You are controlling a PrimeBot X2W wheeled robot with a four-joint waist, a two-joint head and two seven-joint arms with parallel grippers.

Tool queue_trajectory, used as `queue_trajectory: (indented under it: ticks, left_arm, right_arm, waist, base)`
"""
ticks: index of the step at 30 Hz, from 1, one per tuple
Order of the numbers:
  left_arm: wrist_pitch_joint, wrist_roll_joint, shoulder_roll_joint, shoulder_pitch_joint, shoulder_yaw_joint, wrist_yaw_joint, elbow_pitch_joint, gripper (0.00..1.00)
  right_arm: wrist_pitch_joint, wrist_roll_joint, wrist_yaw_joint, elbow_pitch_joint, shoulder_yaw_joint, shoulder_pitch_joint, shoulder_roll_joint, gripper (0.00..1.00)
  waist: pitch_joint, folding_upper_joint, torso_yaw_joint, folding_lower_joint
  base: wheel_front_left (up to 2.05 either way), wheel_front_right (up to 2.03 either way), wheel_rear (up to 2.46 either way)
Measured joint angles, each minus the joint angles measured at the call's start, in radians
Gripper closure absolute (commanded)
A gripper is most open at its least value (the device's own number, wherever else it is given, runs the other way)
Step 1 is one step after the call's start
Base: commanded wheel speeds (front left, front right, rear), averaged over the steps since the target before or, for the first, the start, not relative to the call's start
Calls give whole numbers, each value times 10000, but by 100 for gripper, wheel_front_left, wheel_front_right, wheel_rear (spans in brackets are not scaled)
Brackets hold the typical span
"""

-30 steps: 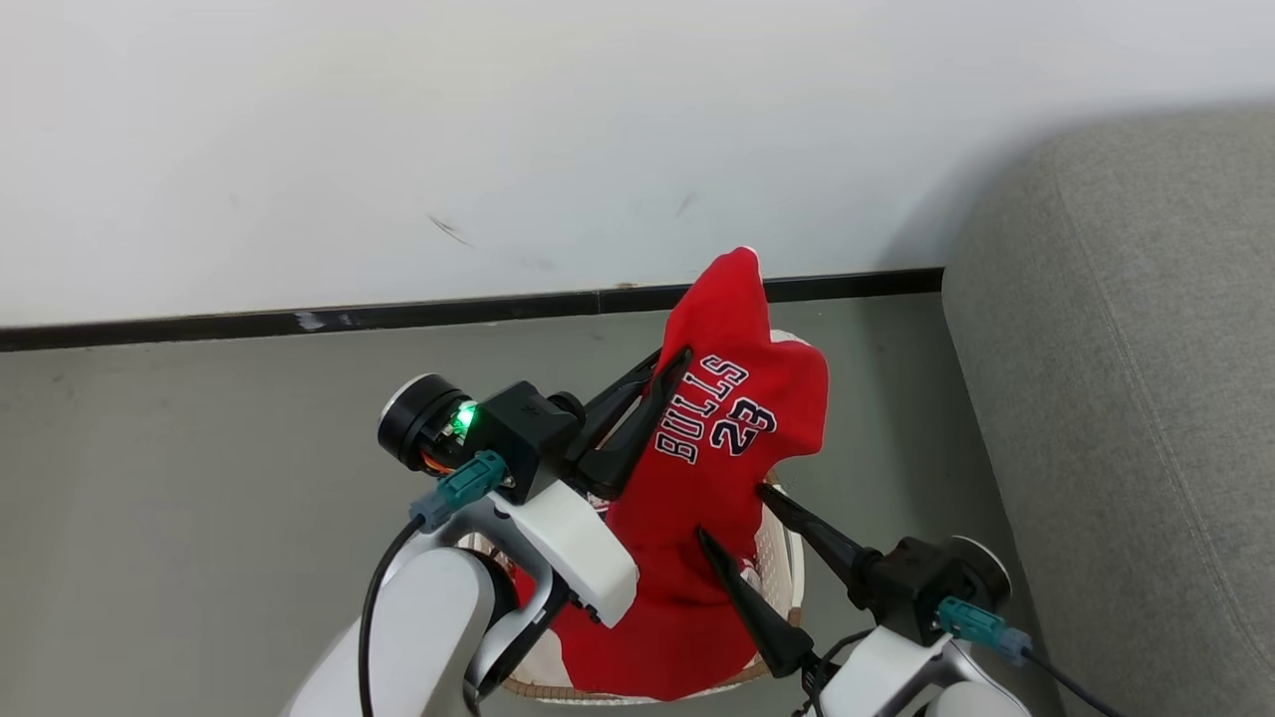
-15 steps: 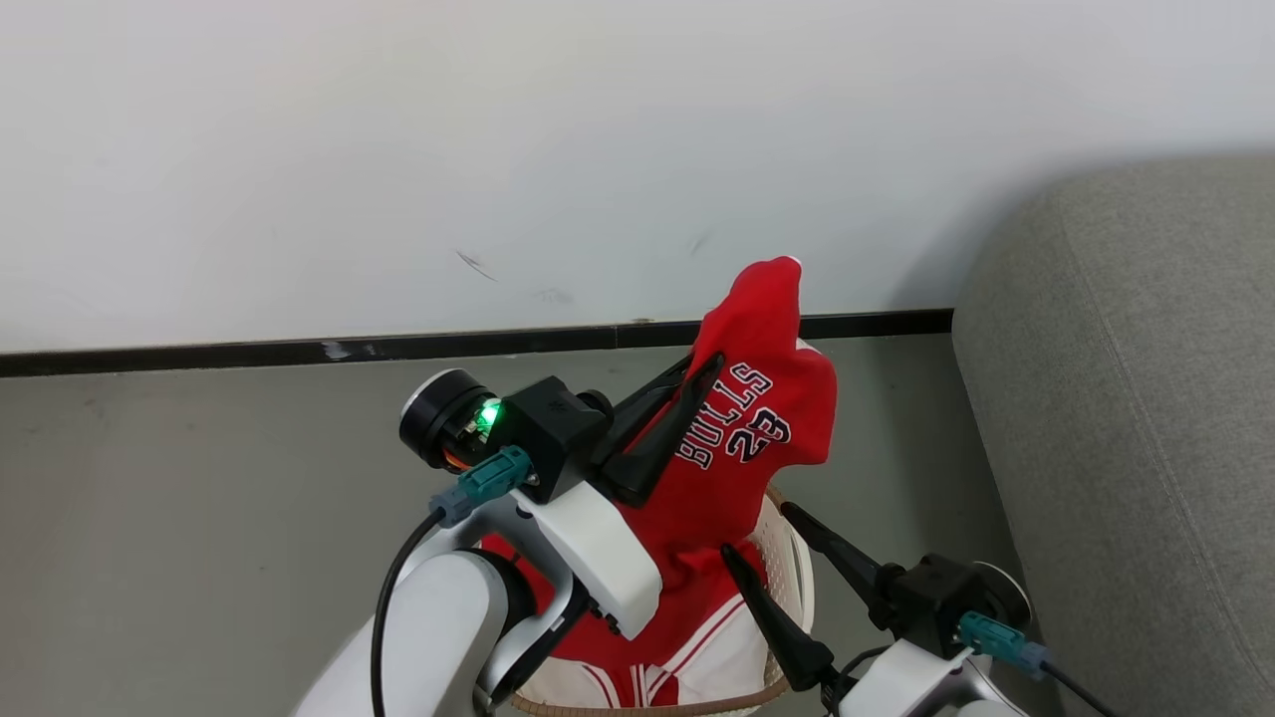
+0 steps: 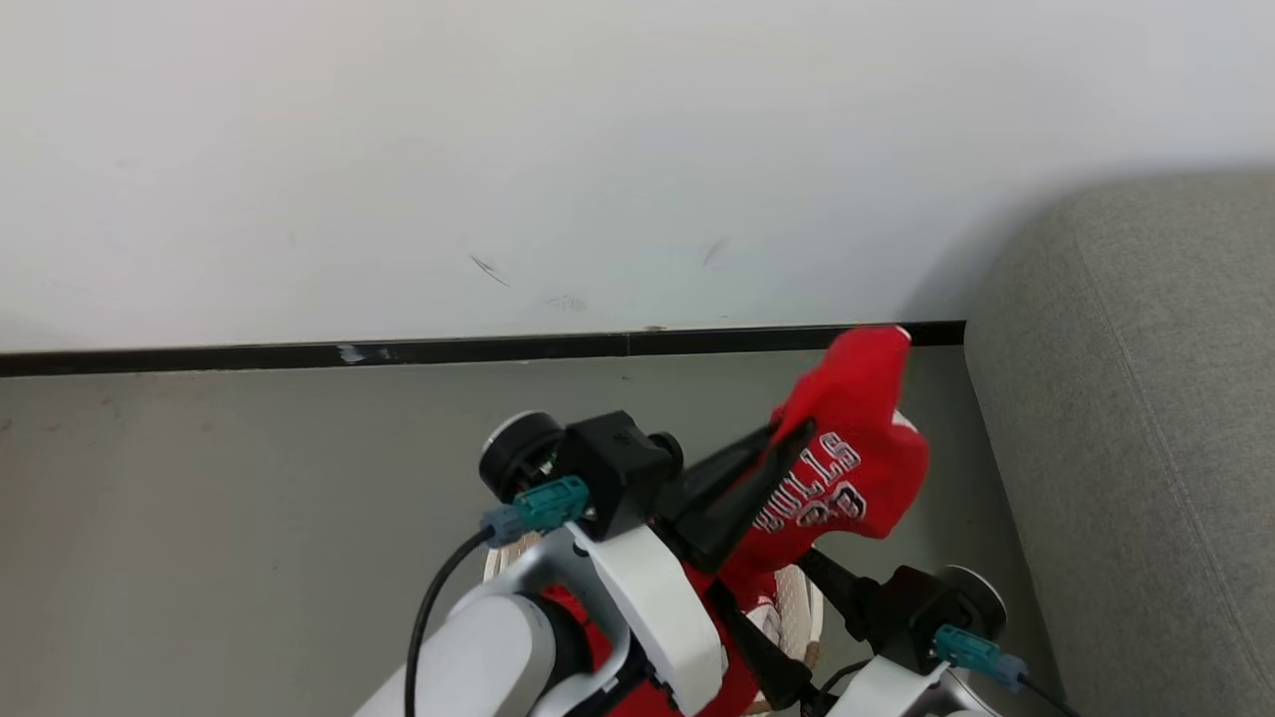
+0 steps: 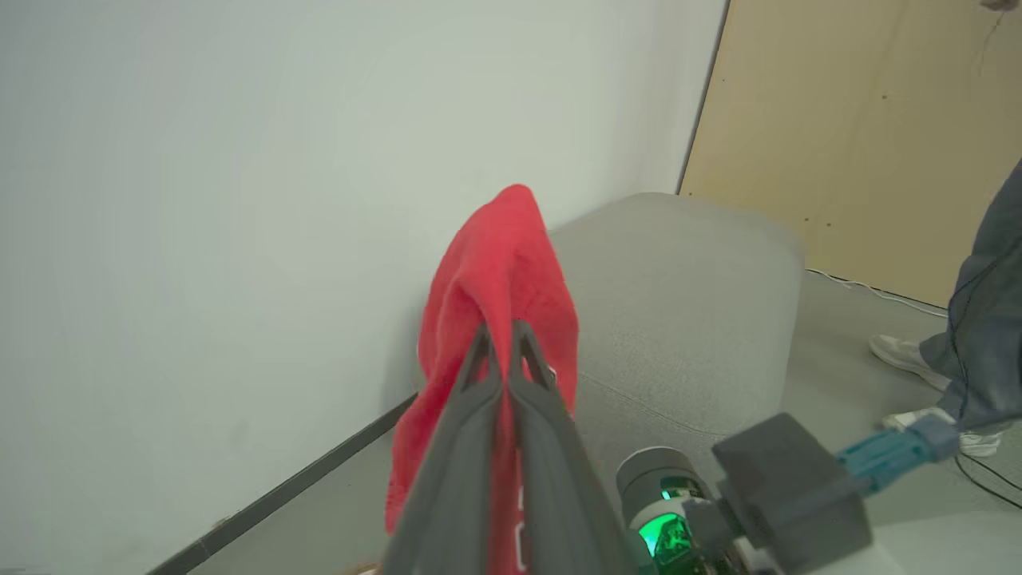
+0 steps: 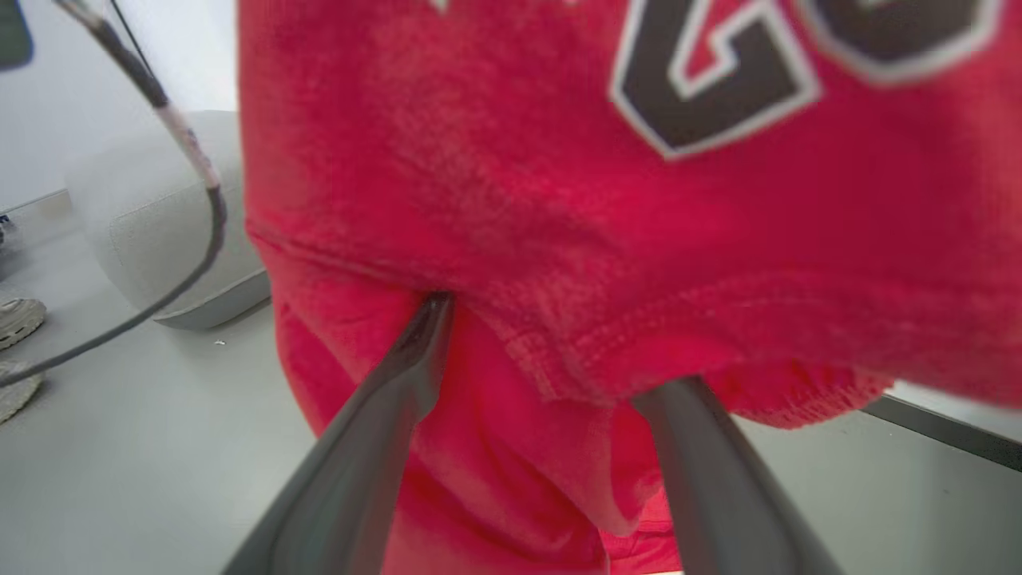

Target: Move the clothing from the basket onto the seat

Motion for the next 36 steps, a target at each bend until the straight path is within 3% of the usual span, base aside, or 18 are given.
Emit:
queue_trajectory:
  ticks: [2,3,5,6,7,14,24,36]
  left_arm:
    - [186,-205,4,131,-261,-73,-75,99]
    - [234,-527,4,210,-328,-73,-150,99]
    - [387,-780,10,272,-430,-73,-244,99]
    - [403,-993,12,286,-435,-73,-295,99]
    - [412,-1175,13,291,-431,-73,-339,99]
    - [623,-1298,15,291,-65,36,-382,97]
    - [819,-1216,13,291,96,284,-270,78]
    - [805,-1220,119,706,272,464,-27,77]
  right_arm:
    - [0,6,0,-48,151,-3,-15,0]
    - [0,8,0,-71,226,-12,-35,15]
    - [0,35,0,-136,320,-68,-63,75]
    - [0,105,0,-157,351,-109,-75,96]
    - [0,142,0,-173,366,-156,-86,100]
    - [0,291,0,-219,430,-240,-190,100]
    - [0,554,0,-318,533,-236,-295,100]
    - [0,625,2,-508,462,-238,-512,100]
  waist:
    - [-11,0,7,0]
    - [-12,0,7,0]
    - [-14,0,8,0]
    - [-15,0,8,0]
    - [-16,0,9,0]
    - [-1,0,6,0]
    - [52,0,-57,0]
    - [6,0,-247,0]
  base:
    - [0,0,0]
    - [0,0,0]
    - [0,0,0]
    - [0,0,0]
    - [0,0,0]
    - [0,0,0]
    - [0,0,0]
    - [0,0,0]
